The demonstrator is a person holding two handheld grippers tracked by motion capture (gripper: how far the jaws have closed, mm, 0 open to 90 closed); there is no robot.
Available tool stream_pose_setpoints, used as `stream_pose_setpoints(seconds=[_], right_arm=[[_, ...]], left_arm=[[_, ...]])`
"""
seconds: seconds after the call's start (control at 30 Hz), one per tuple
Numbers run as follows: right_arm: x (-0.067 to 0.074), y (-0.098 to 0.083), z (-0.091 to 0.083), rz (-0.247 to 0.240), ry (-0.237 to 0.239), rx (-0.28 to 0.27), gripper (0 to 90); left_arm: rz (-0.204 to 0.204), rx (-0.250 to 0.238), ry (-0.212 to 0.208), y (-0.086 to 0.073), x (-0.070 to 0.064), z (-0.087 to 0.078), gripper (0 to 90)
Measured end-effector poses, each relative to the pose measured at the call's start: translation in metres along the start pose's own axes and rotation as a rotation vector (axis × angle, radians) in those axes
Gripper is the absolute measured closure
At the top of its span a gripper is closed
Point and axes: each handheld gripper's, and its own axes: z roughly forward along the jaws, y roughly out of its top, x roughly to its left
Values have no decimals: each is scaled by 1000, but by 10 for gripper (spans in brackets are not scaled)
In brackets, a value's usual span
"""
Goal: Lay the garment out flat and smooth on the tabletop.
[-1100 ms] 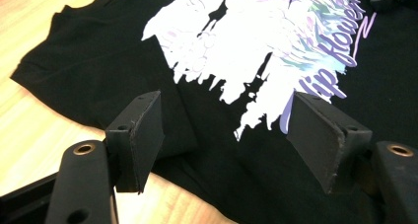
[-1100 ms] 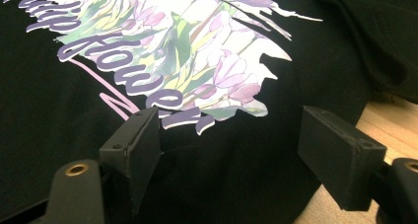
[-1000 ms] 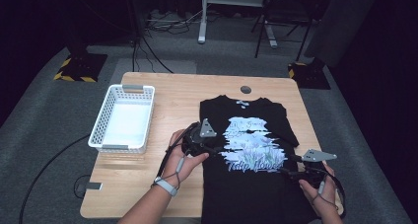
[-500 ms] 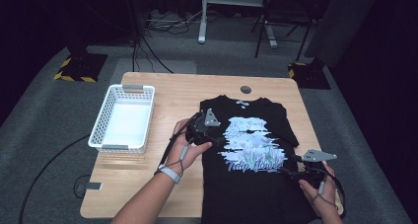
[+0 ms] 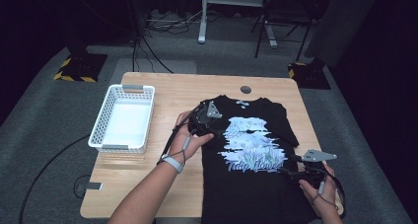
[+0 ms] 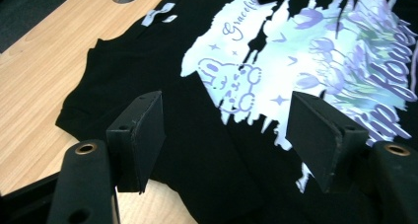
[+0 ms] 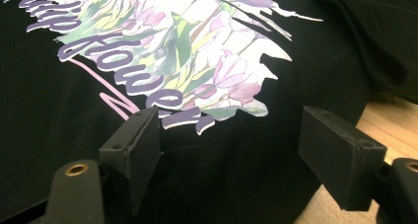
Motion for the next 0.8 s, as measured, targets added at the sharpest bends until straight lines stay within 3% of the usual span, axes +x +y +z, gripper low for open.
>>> stream_pose_setpoints(seconds=[0.3, 0.53, 0.7, 0.8], right_arm=[[0, 0, 0, 0, 0, 0, 250], [0, 0, 0, -1, 0, 0, 249], [0, 0, 0, -2, 0, -1, 248], [1, 0, 0, -3, 2, -1, 248]], left_arm=[[7, 8, -7, 1, 15, 24, 333], [7, 22, -24, -2, 18, 46, 358], [47, 25, -23, 0, 20, 60, 359], [36, 21, -41, 0, 22, 70, 359]])
